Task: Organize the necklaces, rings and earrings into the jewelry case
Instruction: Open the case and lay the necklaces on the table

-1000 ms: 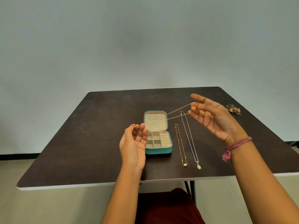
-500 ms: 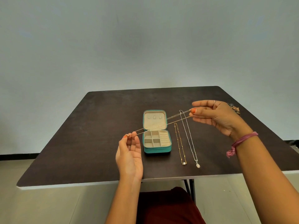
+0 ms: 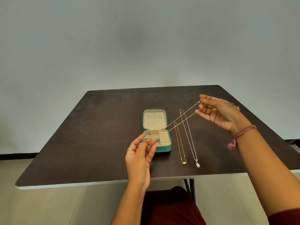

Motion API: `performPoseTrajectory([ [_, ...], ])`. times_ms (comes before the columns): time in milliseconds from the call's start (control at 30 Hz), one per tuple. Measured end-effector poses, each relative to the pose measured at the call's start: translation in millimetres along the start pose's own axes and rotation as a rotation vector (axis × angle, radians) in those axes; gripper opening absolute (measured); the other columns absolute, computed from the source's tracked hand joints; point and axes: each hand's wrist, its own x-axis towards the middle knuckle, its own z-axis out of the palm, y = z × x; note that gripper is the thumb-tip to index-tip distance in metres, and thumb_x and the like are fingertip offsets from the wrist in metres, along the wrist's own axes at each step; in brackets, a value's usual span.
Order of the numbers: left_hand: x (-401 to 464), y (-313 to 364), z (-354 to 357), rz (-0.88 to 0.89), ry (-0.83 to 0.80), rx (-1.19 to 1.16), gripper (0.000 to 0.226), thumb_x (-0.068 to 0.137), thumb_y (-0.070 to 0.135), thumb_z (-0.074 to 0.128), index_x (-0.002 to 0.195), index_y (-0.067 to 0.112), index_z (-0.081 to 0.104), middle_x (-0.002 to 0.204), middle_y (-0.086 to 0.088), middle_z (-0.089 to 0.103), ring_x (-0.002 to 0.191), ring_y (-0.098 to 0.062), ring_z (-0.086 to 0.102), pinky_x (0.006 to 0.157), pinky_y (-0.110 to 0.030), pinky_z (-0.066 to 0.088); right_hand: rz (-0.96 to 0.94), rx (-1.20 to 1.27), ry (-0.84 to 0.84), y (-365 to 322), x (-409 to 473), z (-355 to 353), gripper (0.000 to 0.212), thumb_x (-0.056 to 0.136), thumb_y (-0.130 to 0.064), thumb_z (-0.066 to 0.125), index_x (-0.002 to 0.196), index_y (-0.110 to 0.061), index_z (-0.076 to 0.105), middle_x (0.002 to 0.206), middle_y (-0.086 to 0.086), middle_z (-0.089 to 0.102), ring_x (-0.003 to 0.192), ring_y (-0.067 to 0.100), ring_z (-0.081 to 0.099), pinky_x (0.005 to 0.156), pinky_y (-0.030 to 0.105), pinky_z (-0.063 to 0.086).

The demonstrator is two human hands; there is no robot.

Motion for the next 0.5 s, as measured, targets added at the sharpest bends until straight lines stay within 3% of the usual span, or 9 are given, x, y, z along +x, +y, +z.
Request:
performPoseTrajectory([
  [200, -3.0, -11.1, 10.7, -0.113, -0.076, 0.070, 0.016, 0.095, 0.001, 0.051, 0.103, 0.002, 0.065, 0.096, -0.017, 0.073, 0.090, -0.020, 0.072, 0.065, -0.021, 0.058, 0.027, 0.171, 0.020, -11.8, 7.5, -0.6, 0.017, 0.089, -0.005, 0.056, 0.102, -0.009, 0.066, 0.074, 0.000, 0.062, 0.058, 0.004, 0.061, 0.063, 0.023, 0.058],
  [367, -3.0, -19.7, 16.4, -0.140, -0.050, 0.134, 0.015, 0.091, 0.001, 0.057, 0.097, 0.005, 0.070, 0.084, -0.012, 0.073, 0.071, -0.011, 0.069, 0.060, -0.020, 0.057, 0.031, 0.294, -0.014, -20.0, 9.2, -8.0, 0.022, 0.085, -0.006, 0.058, 0.105, -0.009, 0.067, 0.078, 0.001, 0.063, 0.065, 0.004, 0.062, 0.070, 0.023, 0.058],
  [500, -2.8, -21.2, 19.0, -0.141, -0.040, 0.079, 0.013, 0.089, 0.002, 0.059, 0.097, 0.004, 0.070, 0.082, -0.012, 0.073, 0.070, -0.011, 0.069, 0.063, -0.020, 0.058, -0.002, 0.246, -0.044, -27.2, 8.3, -19.6, 0.023, 0.078, -0.003, 0.060, 0.097, -0.007, 0.074, 0.079, 0.002, 0.067, 0.074, 0.006, 0.066, 0.076, 0.025, 0.058],
])
